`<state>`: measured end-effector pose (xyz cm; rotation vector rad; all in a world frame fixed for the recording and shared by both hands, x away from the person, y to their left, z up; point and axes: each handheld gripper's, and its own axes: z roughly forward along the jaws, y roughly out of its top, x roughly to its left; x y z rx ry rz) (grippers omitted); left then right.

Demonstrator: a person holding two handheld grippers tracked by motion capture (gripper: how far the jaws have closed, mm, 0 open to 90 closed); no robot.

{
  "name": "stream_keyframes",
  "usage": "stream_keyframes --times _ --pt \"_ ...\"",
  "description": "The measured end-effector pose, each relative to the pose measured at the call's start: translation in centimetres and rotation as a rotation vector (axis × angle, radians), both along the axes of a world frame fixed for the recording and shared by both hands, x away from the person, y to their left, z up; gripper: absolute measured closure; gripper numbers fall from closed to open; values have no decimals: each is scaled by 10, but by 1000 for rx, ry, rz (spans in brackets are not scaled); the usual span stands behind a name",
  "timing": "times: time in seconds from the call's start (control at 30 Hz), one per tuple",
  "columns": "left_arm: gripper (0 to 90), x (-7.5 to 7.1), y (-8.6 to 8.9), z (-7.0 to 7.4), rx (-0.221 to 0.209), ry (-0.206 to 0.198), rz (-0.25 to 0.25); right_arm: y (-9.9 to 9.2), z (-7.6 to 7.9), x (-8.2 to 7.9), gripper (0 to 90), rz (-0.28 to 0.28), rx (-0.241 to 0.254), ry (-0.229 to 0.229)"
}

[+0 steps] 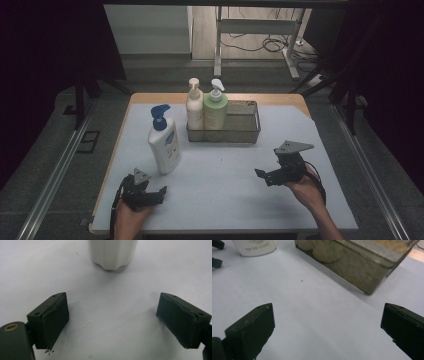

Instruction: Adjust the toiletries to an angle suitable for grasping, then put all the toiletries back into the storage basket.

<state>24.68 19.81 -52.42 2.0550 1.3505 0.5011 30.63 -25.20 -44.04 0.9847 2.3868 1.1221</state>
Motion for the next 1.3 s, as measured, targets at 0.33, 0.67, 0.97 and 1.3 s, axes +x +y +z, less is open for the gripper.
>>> stream_keyframes --times 0.33,0.67,0.97,1.3 --pt "106 0 0 0 -1 0 0 -6 -28 -12 0 -13 -6 27" --pt "107 0 0 0 -1 2 0 -11 -58 -20 0 -13 -34 60" --pt "156 1 2 4 6 -3 -3 -11 -76 -21 0 -20 -60 72" --pt "312 5 13 9 -3 -24 14 -9 -82 -21 0 -11 -79 87"
